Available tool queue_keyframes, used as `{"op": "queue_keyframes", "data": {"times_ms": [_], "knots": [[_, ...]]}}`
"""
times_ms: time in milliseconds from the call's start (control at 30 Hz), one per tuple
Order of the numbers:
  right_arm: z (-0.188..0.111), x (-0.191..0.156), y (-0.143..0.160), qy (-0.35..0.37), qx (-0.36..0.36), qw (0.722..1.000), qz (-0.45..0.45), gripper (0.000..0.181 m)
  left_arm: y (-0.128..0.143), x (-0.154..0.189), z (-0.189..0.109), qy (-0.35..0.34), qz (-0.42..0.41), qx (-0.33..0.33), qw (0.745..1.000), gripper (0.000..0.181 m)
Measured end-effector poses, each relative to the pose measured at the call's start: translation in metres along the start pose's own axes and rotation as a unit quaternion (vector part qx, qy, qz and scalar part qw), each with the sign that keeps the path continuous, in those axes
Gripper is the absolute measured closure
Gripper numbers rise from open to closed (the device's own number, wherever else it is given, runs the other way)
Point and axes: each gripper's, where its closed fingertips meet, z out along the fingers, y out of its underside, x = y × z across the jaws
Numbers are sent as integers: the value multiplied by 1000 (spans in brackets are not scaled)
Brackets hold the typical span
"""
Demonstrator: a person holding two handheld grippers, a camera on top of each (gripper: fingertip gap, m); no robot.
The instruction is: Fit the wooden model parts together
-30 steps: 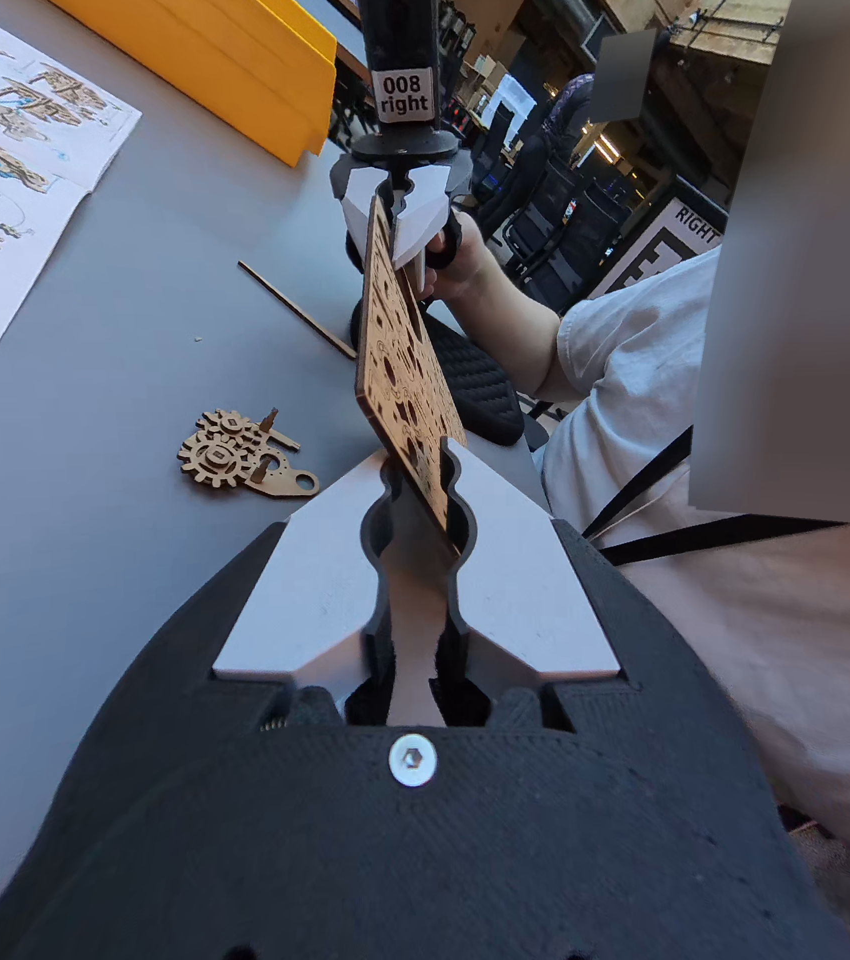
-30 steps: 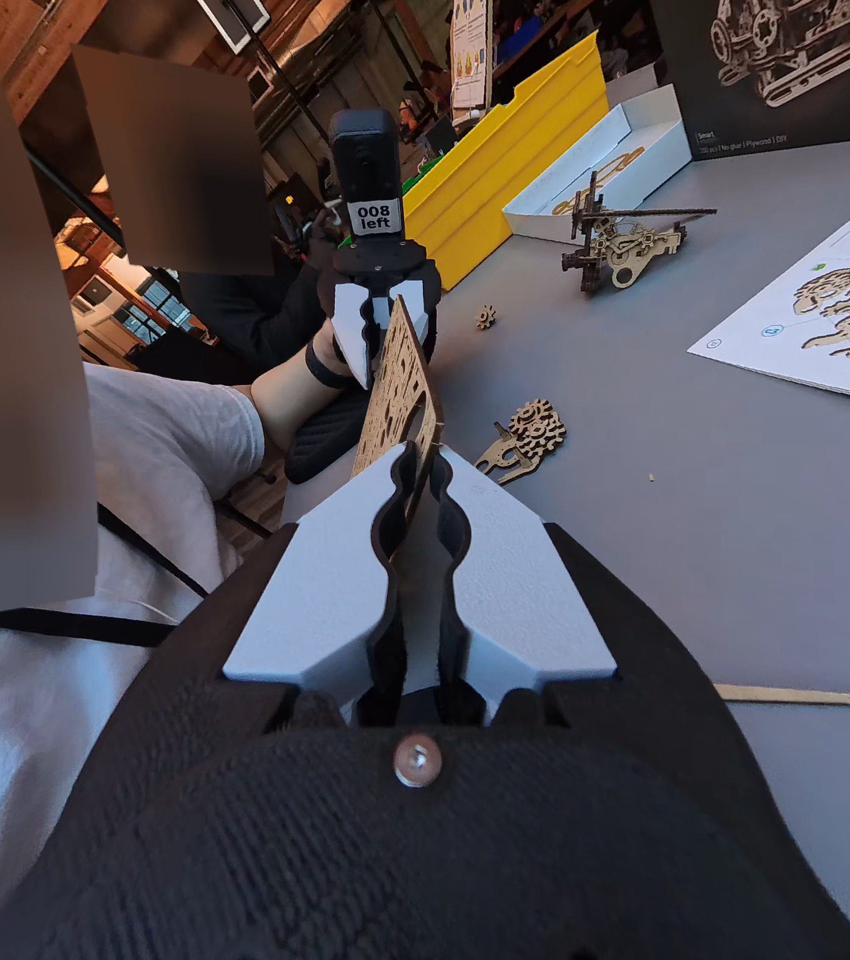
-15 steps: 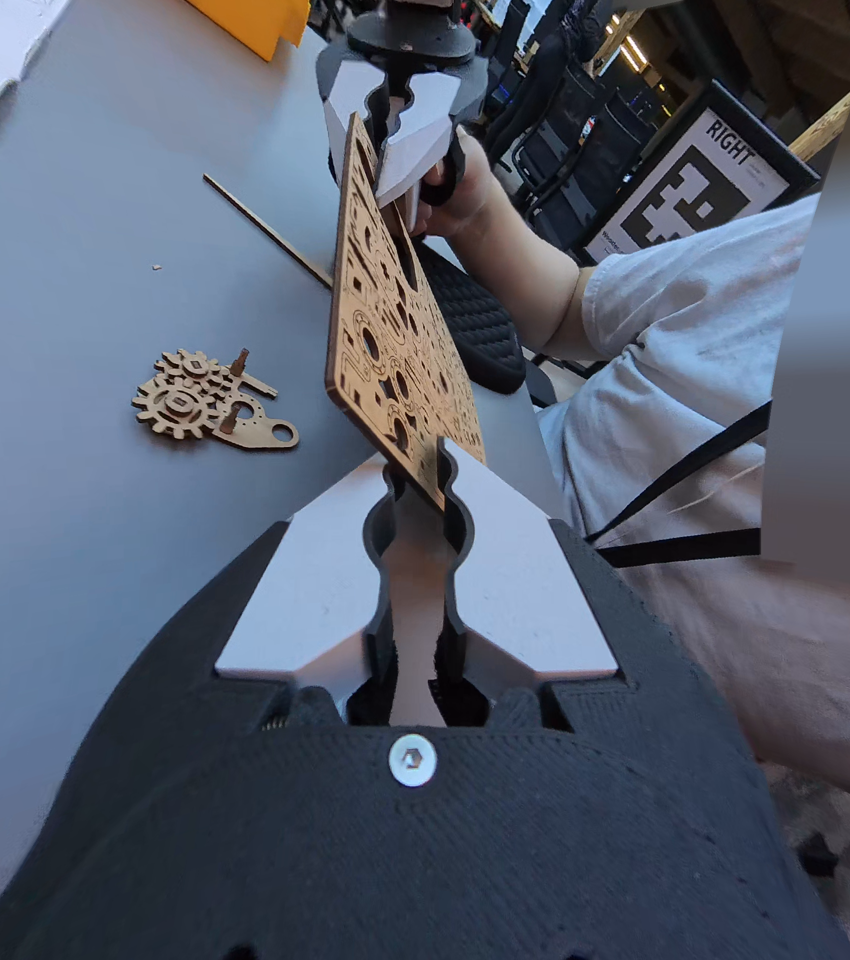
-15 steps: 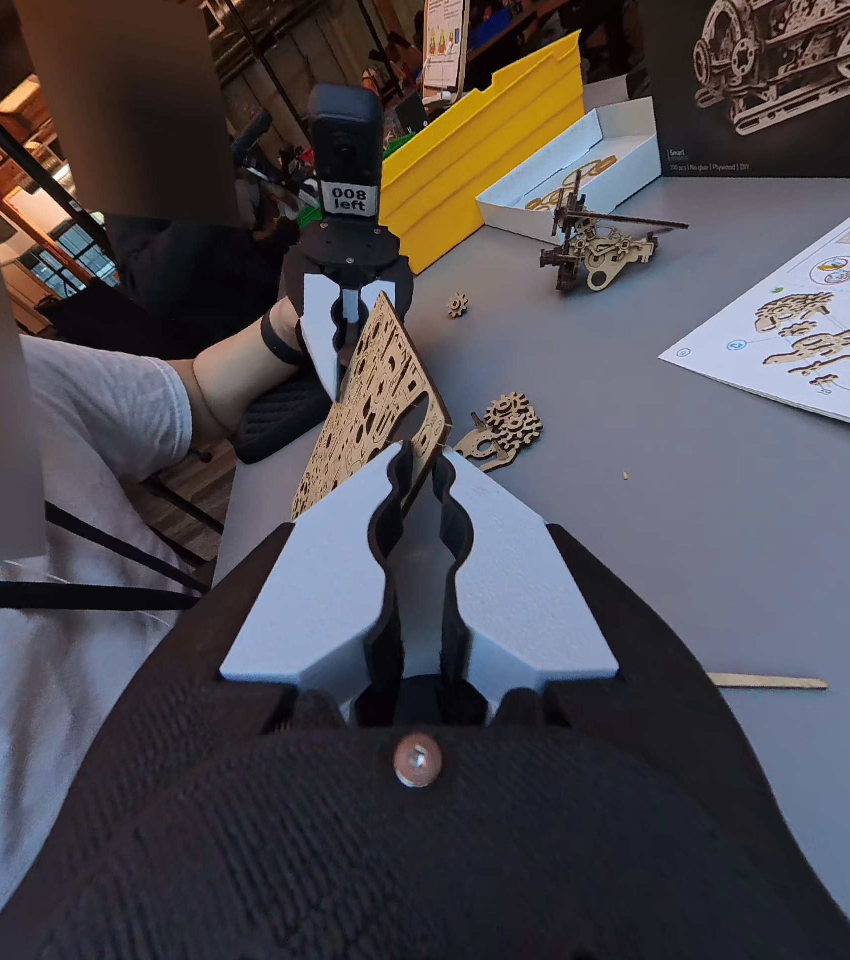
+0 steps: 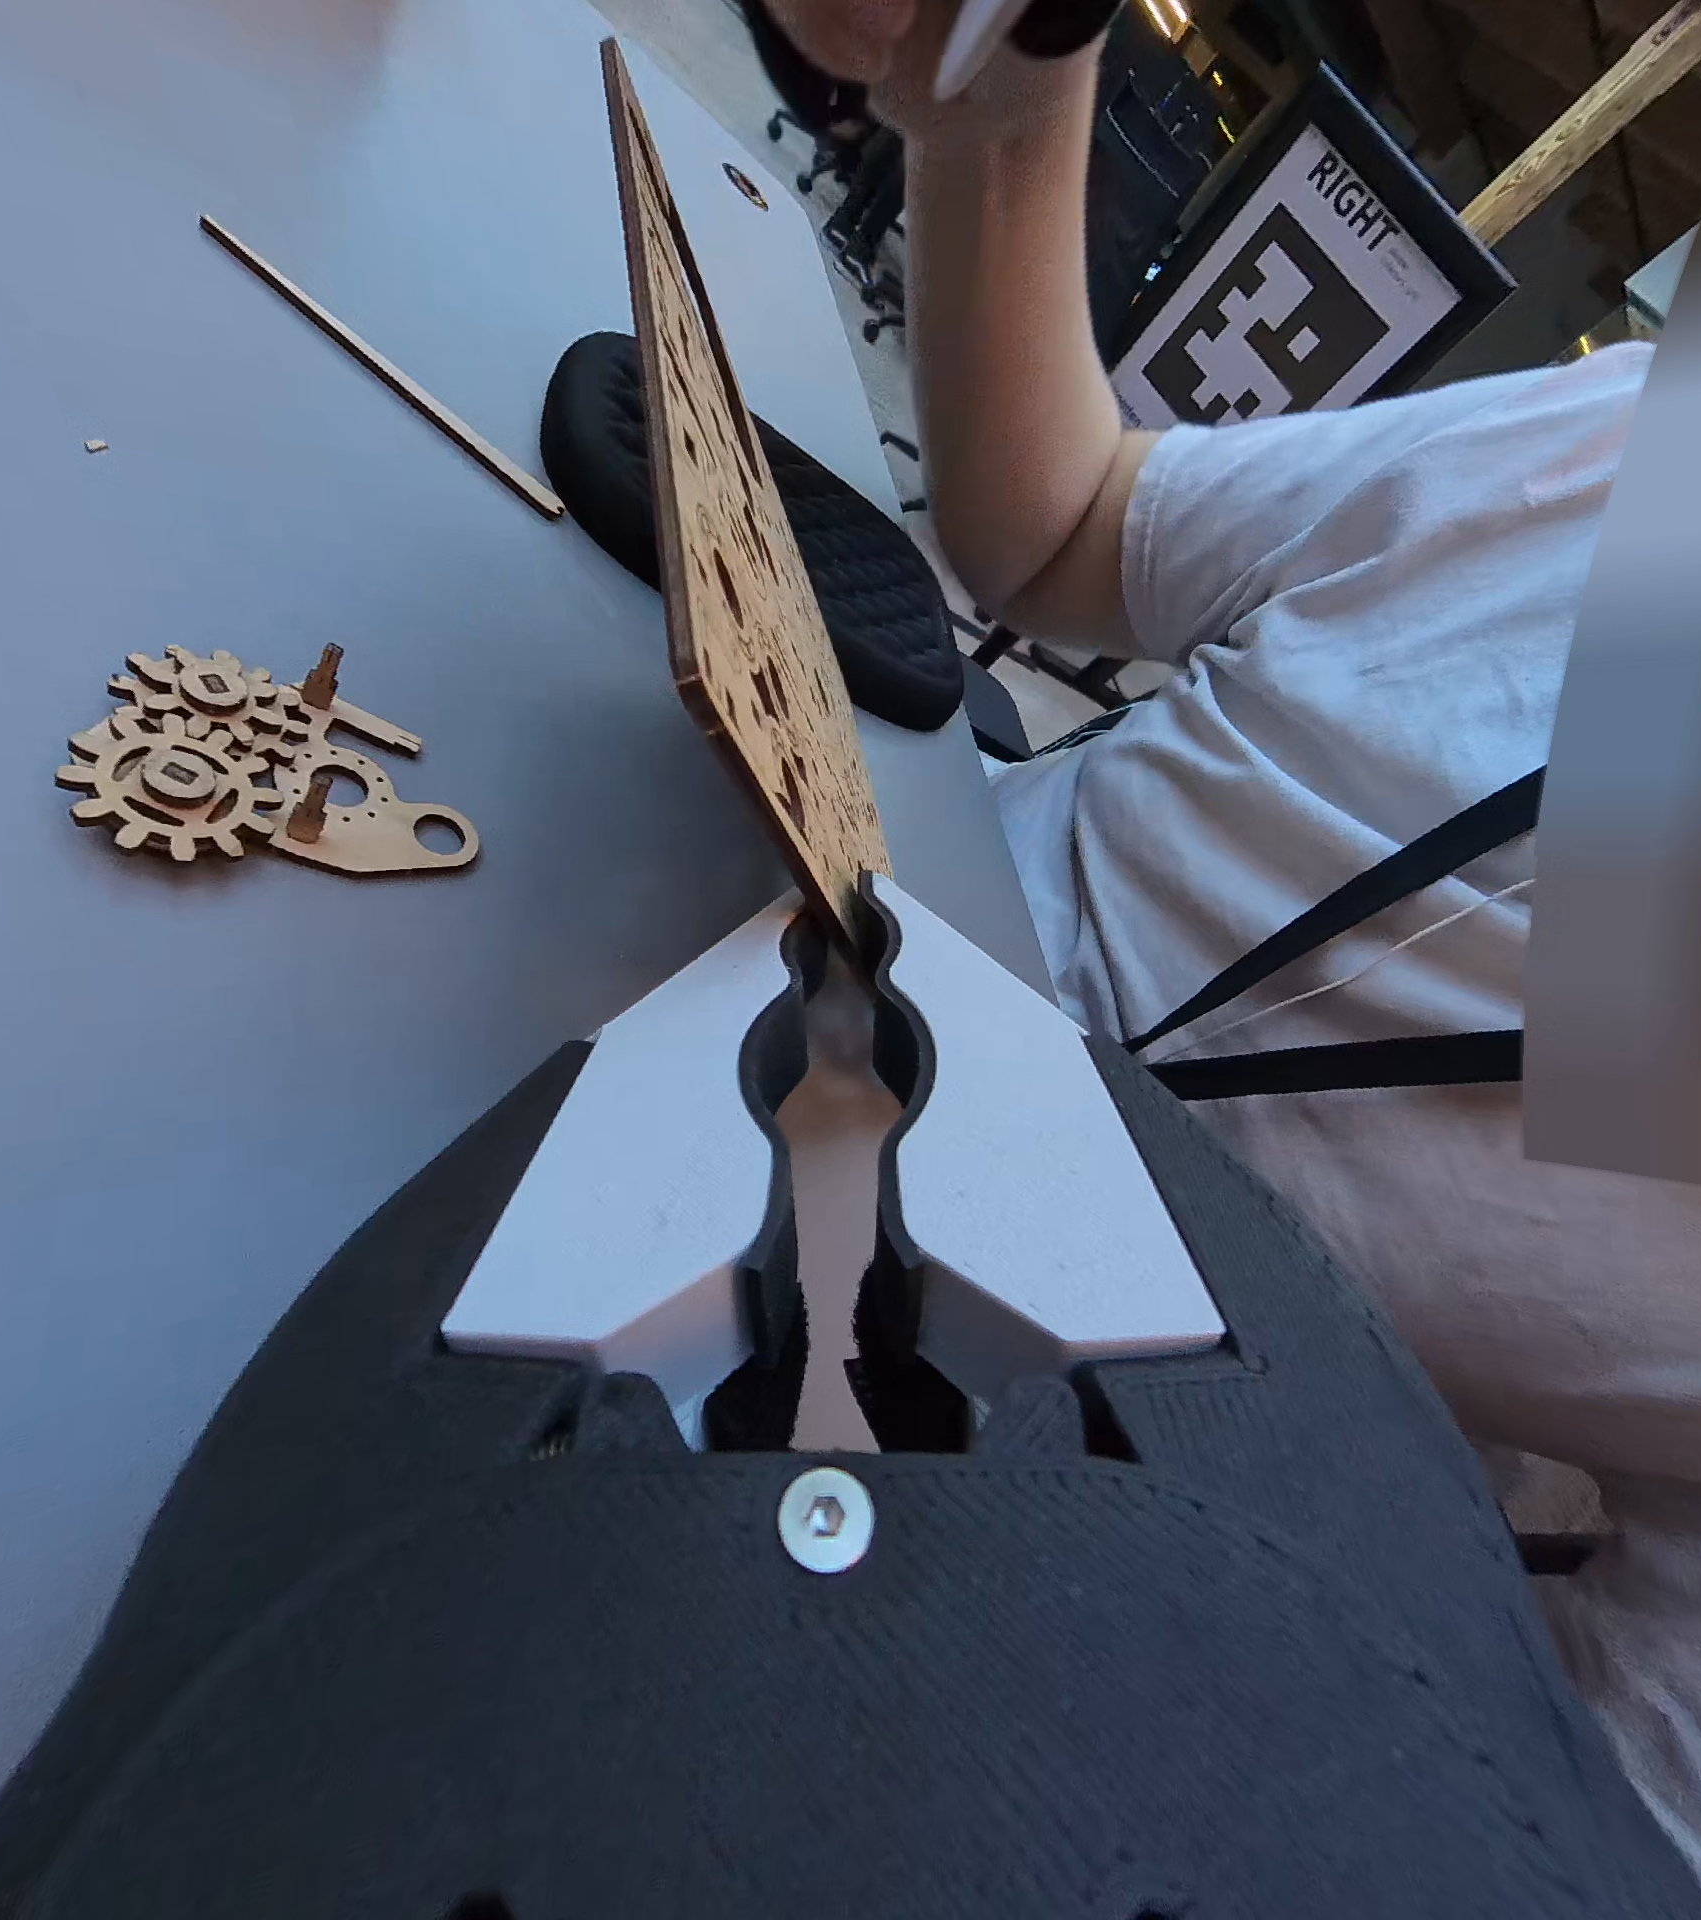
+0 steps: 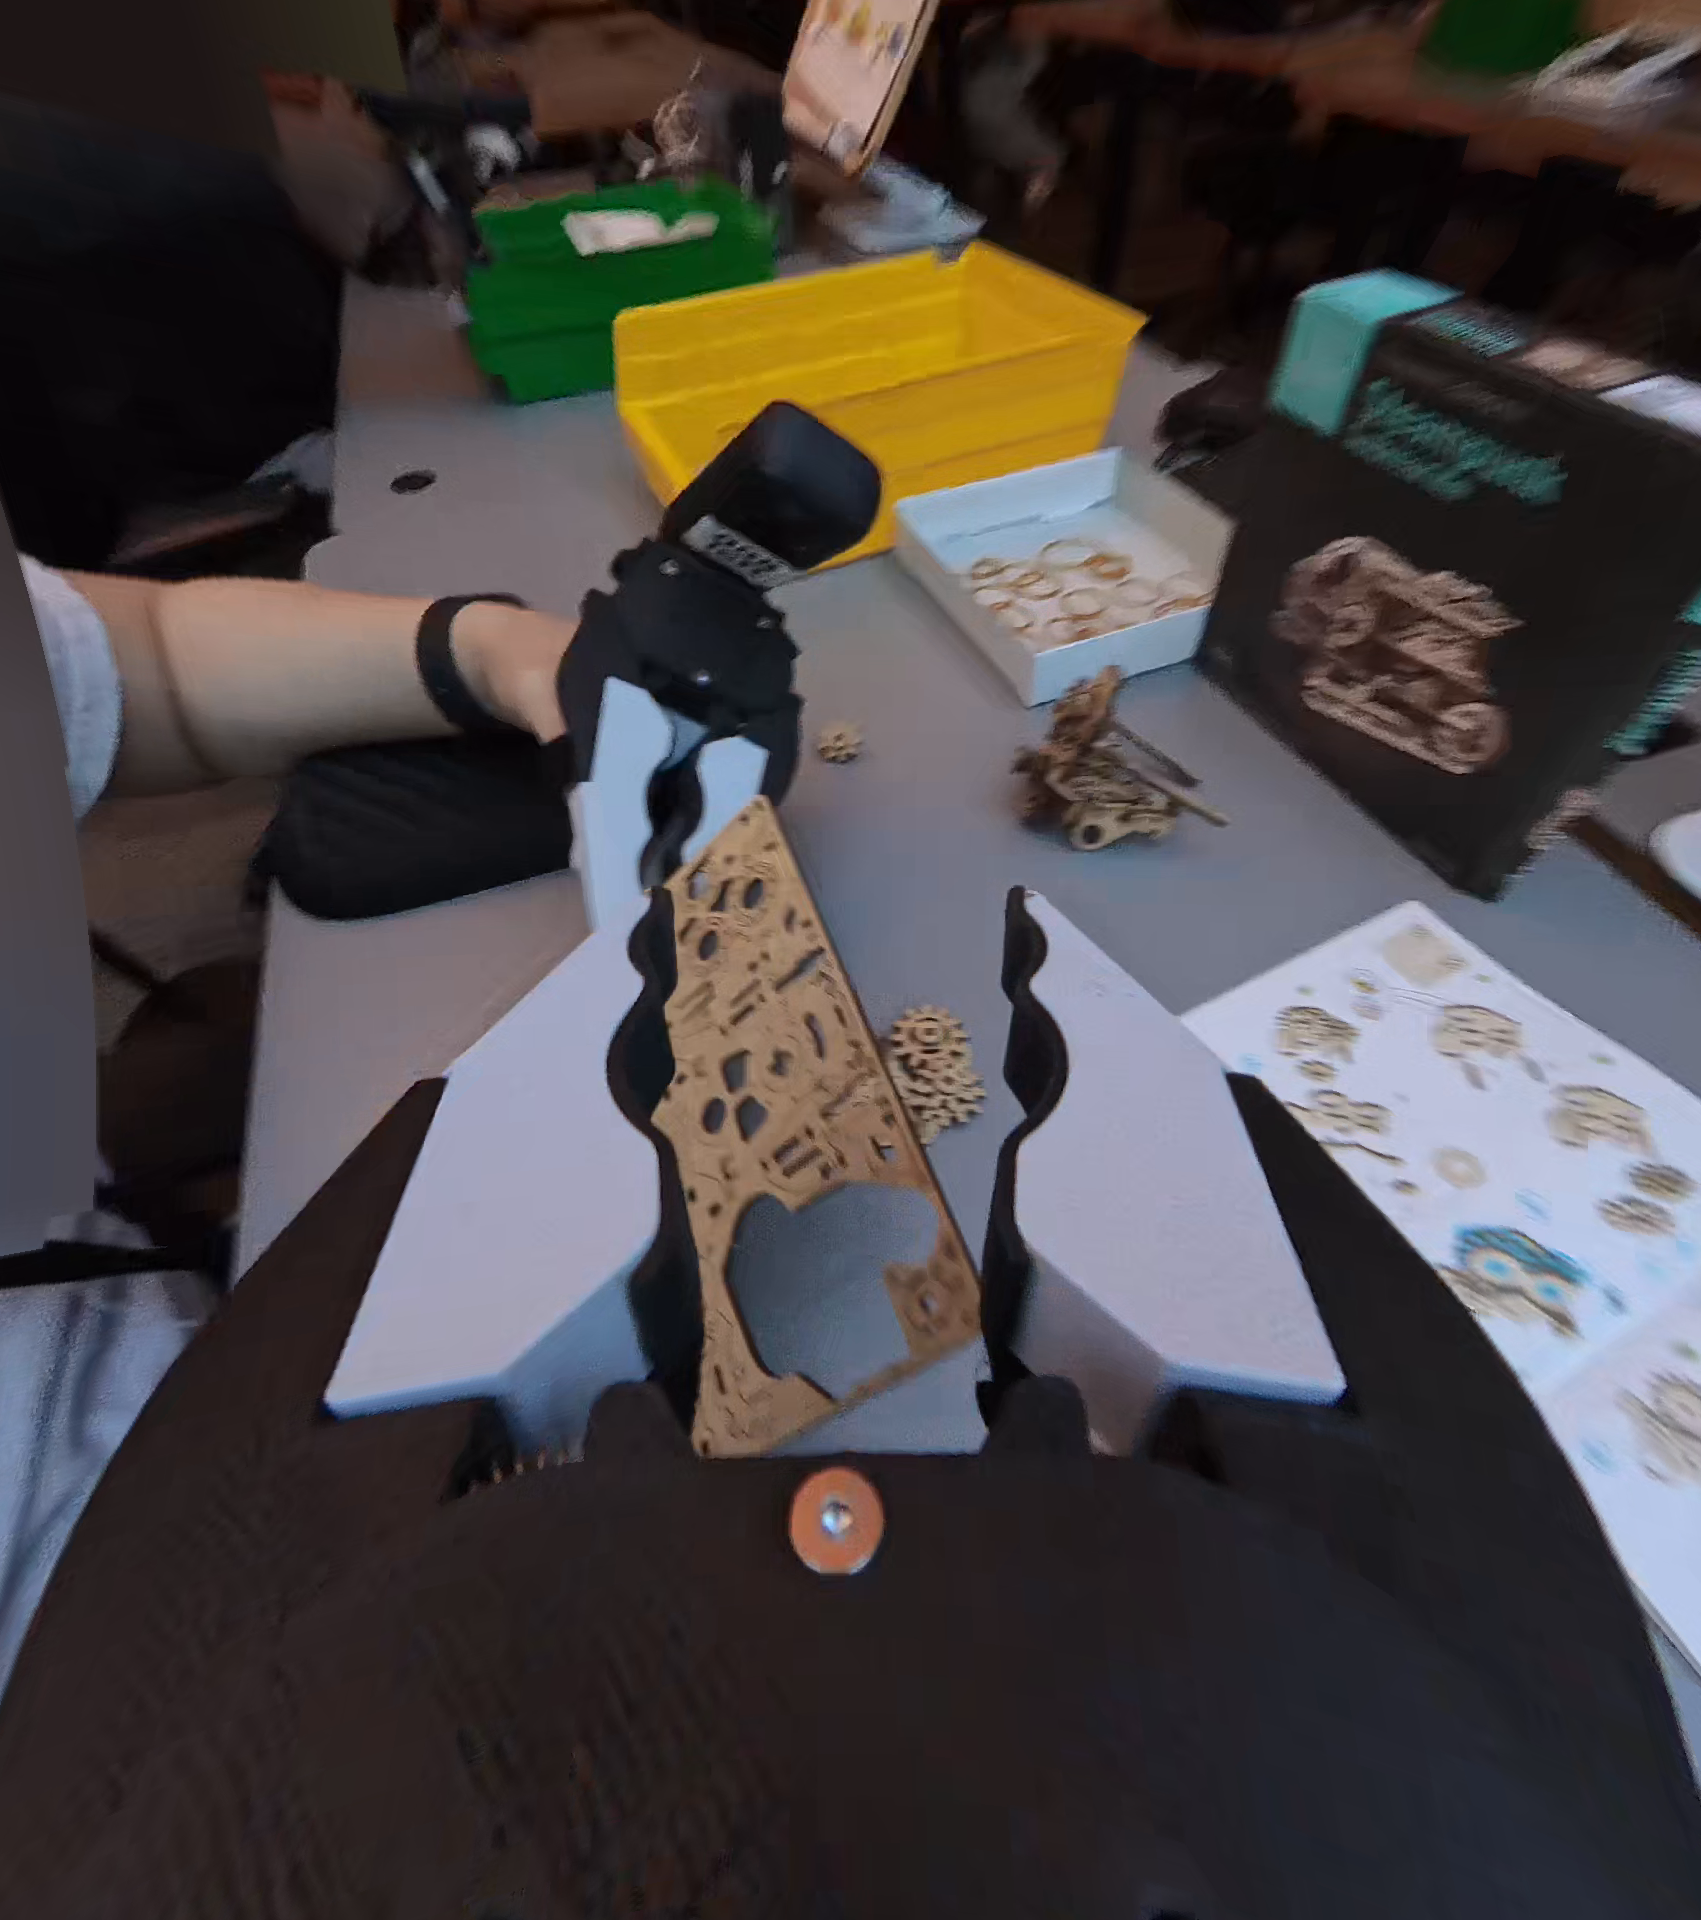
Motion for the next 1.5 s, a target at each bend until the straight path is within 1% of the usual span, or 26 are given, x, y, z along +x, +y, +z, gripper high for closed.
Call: {"op": "queue_keyframes", "data": {"times_ms": [33, 67, 100, 133, 167, 267, 333, 367, 400, 433, 467, 600, 667, 933, 1100, 1300, 1500], "knots": [[20, -14, 1, -40, -60, 997, 2, 118, 0, 0, 0, 1, 0, -1, 1000, 178], [38, -24, 12, -69, -138, 988, -1, 116, 0, 1, 0, 1, 2, -1, 1000, 178], [53, -24, 24, -72, -213, 974, -11, 116, 0, 1, 0, 0, 6, -1, 1000, 178], [63, -20, 34, -70, -270, 960, -26, 116, 0, 2, 0, -1, 10, -2, 1000, 178], [72, -20, 40, -79, -306, 948, -33, 119, 0, 2, 1, -2, 14, -3, 1000, 178], [86, -36, 51, -141, -373, 917, 19, 123, 1, 4, 2, 0, 18, -6, 1000, 178], [89, -45, 55, -175, -396, 900, 43, 130, 1, 4, 2, 1, 21, -5, 1000, 178], [90, -47, 59, -186, -407, 893, 49, 138, 1, 4, 2, 0, 22, -5, 1000, 178], [89, -50, 63, -198, -418, 885, 48, 155, 1, 4, 2, 0, 23, -5, 1000, 178], [90, -49, 66, -200, -423, 883, 41, 160, 2, 5, 3, 2, 24, -10, 1000, 178], [89, -50, 67, -206, -424, 881, 48, 160, 4, 5, 3, 4, 25, -14, 1000, 178], [90, -50, 61, -222, -397, 883, 118, 167, 3, 6, 3, 10, 23, -11, 1000, 178], [90, -50, 60, -225, -390, 882, 139, 168, 2, 5, 3, 7, 22, -7, 1000, 178], [89, -47, 59, -213, -379, 891, 133, 169, -8, 3, -2, 10, -6, 29, 1000, 179], [90, -47, 63, -209, -395, 885, 128, 167, -6, 2, -1, 6, -6, 21, 1000, 179], [90, -48, 65, -214, -419, 872, 132, 167, -5, 2, 0, 1, -8, 21, 1000, 179], [90, -51, 66, -222, -425, 868, 130, 168, -5, 3, 1, 6, -4, 19, 1000, 179]]}}
